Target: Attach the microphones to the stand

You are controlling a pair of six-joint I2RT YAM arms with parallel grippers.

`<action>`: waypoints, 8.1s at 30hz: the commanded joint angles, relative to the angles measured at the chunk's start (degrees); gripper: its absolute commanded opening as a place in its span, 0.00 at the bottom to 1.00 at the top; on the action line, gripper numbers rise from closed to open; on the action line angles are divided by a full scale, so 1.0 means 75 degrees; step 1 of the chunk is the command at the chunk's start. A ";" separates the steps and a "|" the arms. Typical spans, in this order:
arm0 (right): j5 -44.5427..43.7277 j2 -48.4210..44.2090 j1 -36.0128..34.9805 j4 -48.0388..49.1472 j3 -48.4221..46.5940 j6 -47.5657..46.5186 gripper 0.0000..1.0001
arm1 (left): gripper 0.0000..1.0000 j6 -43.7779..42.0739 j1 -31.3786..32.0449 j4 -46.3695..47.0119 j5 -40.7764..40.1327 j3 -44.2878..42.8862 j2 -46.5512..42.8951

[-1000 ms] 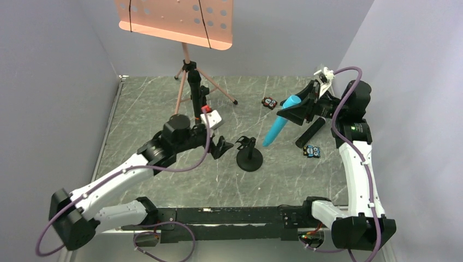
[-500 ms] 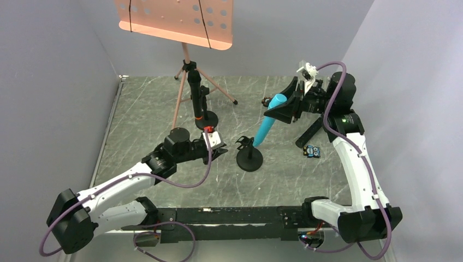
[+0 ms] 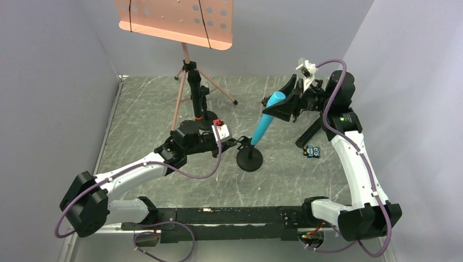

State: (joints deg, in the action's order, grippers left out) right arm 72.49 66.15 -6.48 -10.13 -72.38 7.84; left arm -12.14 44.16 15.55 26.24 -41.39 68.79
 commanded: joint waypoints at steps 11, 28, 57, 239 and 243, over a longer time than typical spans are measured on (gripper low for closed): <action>-0.0017 0.0197 -0.0089 0.1038 -0.0234 0.0490 0.14 | 0.19 0.0613 0.0001 0.0802 0.0656 -0.0594 0.0816; -0.0371 0.0494 -0.0483 0.1310 -0.0115 0.0539 0.13 | 0.27 0.1128 0.0006 0.1091 0.0622 -0.0261 0.0917; -0.0551 0.0120 -0.0849 0.0732 0.1598 -0.0519 0.14 | 0.38 0.1824 0.0012 0.1260 0.0522 0.0059 0.1050; 0.1679 -0.1634 0.2703 0.1105 0.4236 -0.1272 0.97 | 0.11 0.2721 -0.6144 -0.1461 -0.3589 0.0163 -0.3095; 0.1712 -0.1625 0.2704 0.1116 0.4231 -0.1267 0.97 | 0.11 0.2238 -0.6431 -0.0454 -0.3729 -0.0024 -0.2323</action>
State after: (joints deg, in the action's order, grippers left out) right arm 83.09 54.63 13.47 -4.54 -40.62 -1.83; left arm 7.33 -2.17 -4.73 -0.91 -37.06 48.14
